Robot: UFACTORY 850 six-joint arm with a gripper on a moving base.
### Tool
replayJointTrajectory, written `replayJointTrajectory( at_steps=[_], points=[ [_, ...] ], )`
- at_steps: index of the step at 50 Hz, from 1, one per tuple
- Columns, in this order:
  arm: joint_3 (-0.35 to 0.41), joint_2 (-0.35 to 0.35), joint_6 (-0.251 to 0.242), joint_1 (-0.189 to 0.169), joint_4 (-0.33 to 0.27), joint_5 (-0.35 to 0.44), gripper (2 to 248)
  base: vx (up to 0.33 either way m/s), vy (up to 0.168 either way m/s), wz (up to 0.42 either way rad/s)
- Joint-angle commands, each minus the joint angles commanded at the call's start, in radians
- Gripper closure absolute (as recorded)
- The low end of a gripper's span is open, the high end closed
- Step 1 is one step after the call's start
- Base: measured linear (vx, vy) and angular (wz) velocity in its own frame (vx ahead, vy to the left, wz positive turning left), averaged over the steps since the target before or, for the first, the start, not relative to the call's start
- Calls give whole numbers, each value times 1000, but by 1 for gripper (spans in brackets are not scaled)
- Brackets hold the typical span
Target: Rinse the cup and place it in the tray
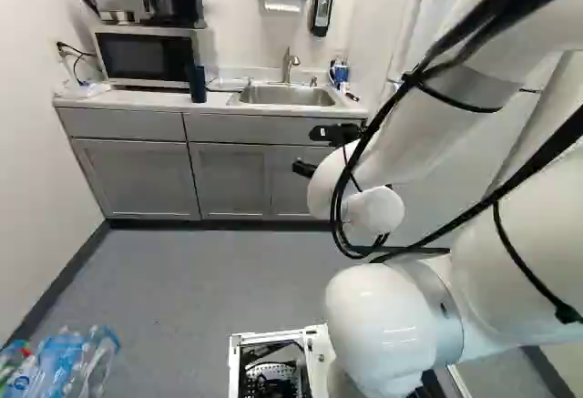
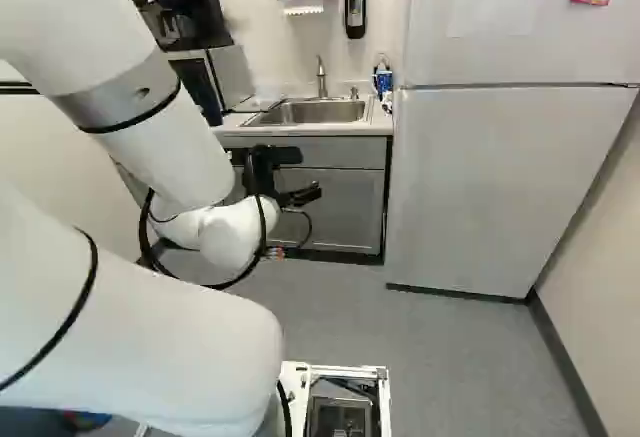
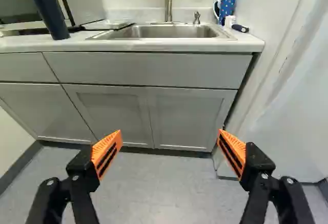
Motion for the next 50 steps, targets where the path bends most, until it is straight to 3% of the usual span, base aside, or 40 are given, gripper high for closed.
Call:
replayJointTrajectory(
  at_steps=[28, 50],
  points=[
    [-4, -5, 0, 0, 0, 0, 3, 0, 0, 0],
    [-58, -66, 0, 0, 0, 0, 3, 0, 0, 0]
  ],
)
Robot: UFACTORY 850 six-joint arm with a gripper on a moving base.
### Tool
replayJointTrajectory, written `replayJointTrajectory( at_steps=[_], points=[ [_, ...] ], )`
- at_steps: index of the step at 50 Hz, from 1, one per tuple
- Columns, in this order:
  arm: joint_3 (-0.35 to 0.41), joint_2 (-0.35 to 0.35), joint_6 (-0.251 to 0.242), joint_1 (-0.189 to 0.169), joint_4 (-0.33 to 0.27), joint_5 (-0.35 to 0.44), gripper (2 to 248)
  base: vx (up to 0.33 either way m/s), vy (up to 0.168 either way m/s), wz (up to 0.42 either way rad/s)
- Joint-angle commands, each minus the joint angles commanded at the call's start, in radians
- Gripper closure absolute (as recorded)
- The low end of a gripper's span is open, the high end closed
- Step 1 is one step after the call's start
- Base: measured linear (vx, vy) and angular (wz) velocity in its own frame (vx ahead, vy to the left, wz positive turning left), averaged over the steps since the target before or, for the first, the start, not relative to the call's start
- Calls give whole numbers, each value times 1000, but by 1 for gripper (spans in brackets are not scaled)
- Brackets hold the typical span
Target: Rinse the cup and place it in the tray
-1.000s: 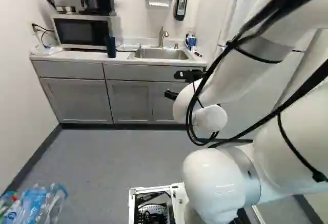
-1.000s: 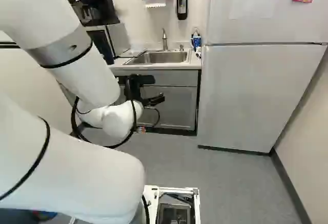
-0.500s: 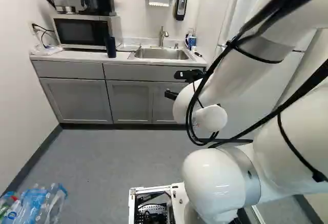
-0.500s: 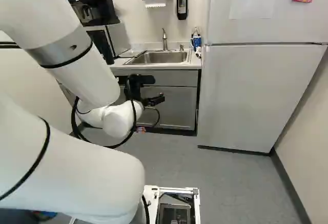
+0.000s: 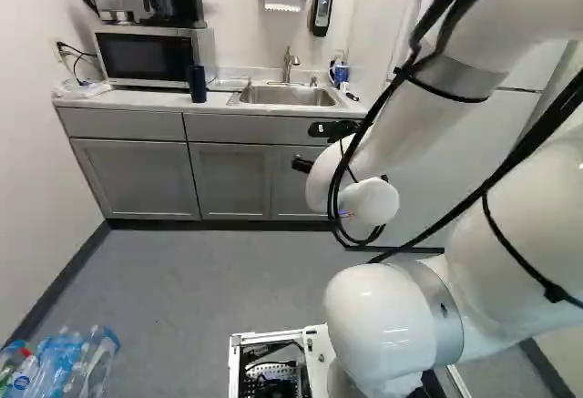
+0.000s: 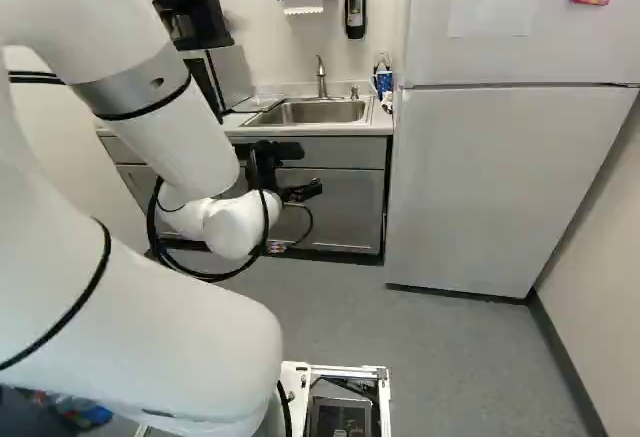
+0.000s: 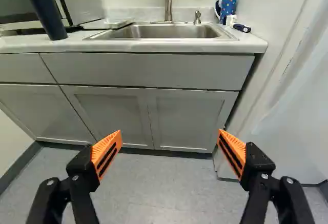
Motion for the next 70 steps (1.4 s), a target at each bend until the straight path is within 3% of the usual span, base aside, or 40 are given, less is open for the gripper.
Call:
replayJointTrajectory(
  at_steps=[70],
  points=[
    [-238, -75, 0, 12, 0, 0, 3, 0, 0, 0]
  ],
)
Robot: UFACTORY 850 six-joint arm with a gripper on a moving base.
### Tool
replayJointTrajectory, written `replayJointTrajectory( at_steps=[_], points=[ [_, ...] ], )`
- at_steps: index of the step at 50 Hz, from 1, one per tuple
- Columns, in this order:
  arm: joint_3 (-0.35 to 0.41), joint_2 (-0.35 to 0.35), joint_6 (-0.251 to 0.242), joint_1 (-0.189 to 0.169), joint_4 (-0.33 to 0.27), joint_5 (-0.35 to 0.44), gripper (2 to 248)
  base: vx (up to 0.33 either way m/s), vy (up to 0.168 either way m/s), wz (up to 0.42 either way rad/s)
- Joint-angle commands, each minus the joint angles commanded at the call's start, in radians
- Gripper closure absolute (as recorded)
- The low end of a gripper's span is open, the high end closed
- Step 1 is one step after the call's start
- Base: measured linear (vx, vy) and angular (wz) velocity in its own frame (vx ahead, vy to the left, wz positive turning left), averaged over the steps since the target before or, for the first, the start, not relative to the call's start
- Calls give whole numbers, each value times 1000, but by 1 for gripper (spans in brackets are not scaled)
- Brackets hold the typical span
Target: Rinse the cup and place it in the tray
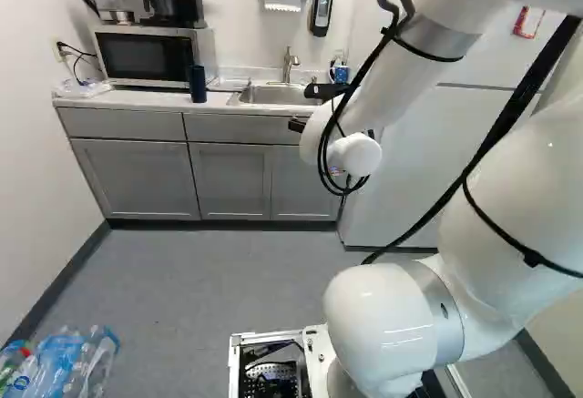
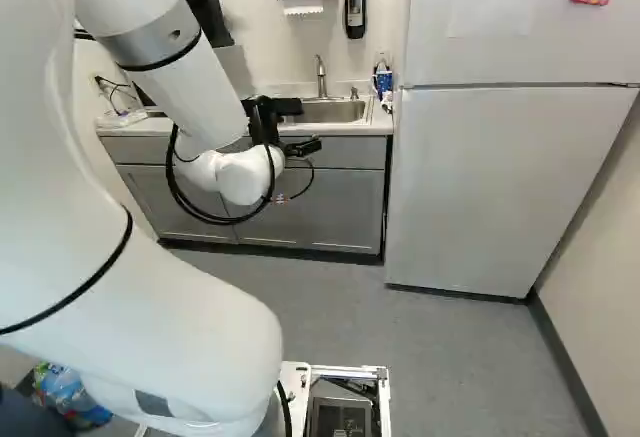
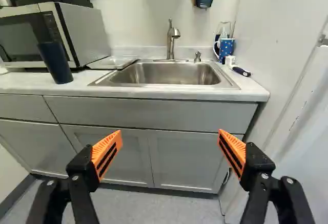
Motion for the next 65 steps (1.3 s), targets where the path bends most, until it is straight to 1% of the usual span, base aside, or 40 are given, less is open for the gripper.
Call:
replayJointTrajectory(
  at_steps=[41, 65],
  points=[
    [-88, 9, 0, 6, 0, -1, 3, 0, 0, 0],
    [-149, 1, 0, 5, 0, -44, 3, 0, 0, 0]
  ],
)
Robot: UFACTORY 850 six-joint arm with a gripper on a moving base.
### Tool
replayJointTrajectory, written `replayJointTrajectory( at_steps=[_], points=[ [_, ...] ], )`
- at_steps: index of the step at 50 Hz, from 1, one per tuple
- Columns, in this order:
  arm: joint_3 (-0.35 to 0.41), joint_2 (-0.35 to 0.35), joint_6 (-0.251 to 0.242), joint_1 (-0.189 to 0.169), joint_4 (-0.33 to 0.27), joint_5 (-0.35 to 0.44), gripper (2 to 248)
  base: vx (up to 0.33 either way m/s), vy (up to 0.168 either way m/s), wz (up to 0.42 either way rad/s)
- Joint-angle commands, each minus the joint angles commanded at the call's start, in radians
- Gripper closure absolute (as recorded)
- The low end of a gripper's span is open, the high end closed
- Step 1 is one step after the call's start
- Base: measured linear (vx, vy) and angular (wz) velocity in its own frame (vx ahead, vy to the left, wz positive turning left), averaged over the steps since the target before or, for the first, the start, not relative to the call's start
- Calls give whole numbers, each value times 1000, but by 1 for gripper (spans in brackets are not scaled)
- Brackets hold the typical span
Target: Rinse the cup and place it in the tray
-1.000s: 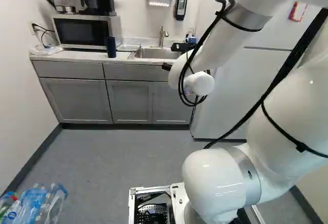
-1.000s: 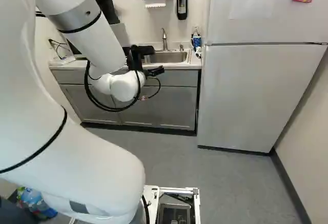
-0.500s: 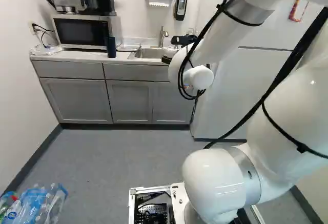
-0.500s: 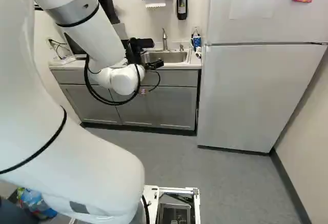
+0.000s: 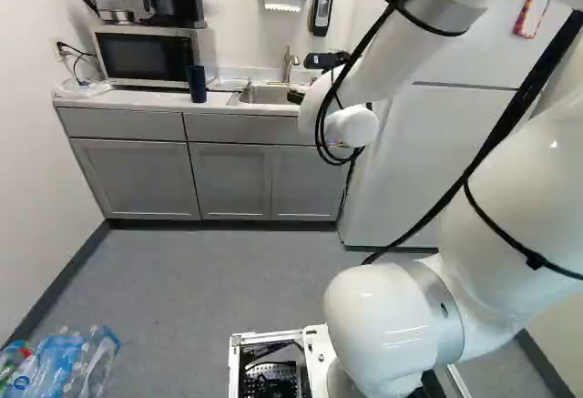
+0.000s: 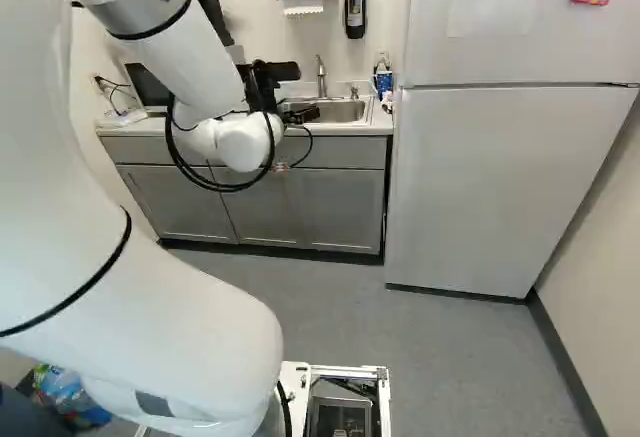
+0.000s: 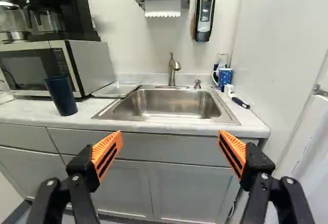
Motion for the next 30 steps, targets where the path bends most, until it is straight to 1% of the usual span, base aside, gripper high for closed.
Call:
replayJointTrajectory(
  at_steps=[17, 30],
  points=[
    [-45, -8, 0, 0, 0, -44, 3, 0, 0, 0],
    [-79, -13, 0, -1, 0, -62, 3, 0, 0, 0]
  ],
)
